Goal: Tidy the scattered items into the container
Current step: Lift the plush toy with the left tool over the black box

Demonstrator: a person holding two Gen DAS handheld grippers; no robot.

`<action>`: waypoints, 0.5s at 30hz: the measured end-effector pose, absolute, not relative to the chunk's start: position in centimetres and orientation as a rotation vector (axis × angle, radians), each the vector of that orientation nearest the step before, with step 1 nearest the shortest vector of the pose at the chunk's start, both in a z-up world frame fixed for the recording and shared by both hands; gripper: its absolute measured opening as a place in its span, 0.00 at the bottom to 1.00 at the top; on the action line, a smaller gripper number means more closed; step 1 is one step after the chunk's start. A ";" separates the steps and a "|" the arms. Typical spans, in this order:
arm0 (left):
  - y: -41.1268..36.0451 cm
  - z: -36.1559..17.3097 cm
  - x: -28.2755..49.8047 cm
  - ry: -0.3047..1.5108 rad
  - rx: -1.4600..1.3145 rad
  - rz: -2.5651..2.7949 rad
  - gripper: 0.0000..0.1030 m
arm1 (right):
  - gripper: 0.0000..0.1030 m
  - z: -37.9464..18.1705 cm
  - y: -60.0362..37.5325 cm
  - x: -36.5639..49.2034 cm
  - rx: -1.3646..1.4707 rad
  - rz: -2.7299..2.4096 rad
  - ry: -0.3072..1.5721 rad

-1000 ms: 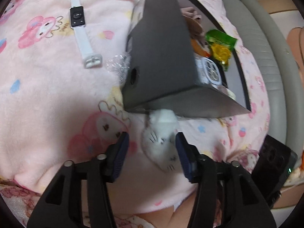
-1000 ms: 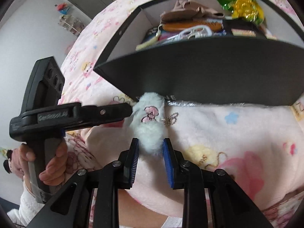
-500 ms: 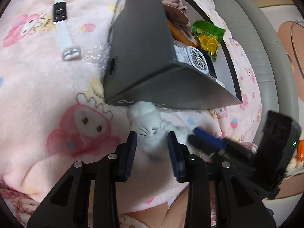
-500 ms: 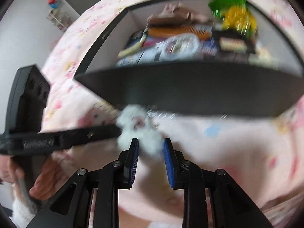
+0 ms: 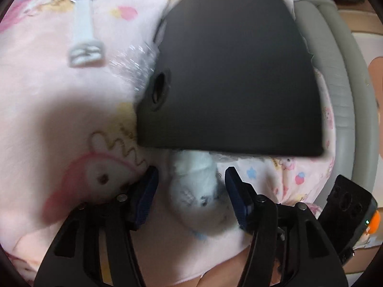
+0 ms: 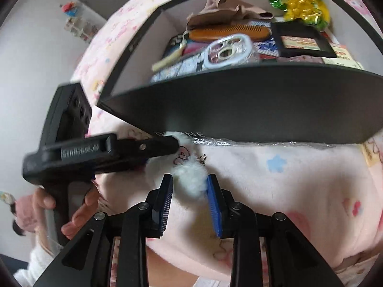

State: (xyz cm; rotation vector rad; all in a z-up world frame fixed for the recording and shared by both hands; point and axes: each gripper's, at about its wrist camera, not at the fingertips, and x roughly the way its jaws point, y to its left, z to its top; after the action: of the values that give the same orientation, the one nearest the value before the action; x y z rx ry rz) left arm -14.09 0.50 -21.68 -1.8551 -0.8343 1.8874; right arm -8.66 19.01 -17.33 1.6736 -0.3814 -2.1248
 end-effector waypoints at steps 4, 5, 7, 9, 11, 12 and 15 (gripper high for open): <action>1.4 -20.9 -13.6 -0.770 -1.824 1.918 0.40 | 0.25 -17.0 19.0 -8.8 1.629 -2.127 -0.390; 1.2 -20.5 -13.4 -0.777 -1.806 1.925 0.40 | 0.25 -16.4 19.0 -8.6 1.594 -2.144 -0.387; 1.0 -19.7 -12.8 -0.790 -1.763 1.960 0.37 | 0.25 -15.0 19.1 -8.0 1.500 -2.188 -0.379; 0.9 -18.7 -12.3 -0.778 -1.705 2.020 0.36 | 0.25 -14.2 19.3 -7.6 1.452 -2.238 -0.364; 0.7 -17.5 -11.7 -0.786 -1.627 2.057 0.31 | 0.25 -14.4 19.4 -7.6 1.488 -2.247 -0.362; 0.3 -17.0 -11.2 -0.821 -1.583 2.063 0.31 | 0.25 -14.7 19.6 -7.4 1.523 -2.221 -0.372; -0.8 -17.0 -10.6 -0.932 -1.536 2.083 0.30 | 0.28 -16.6 19.4 -7.2 1.652 -2.047 -0.378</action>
State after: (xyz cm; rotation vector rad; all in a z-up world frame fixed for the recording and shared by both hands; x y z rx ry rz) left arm -10.64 -0.78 -17.00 -1.5360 -0.9317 2.0832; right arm -7.22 19.36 -16.60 1.6517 -0.3780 -2.0468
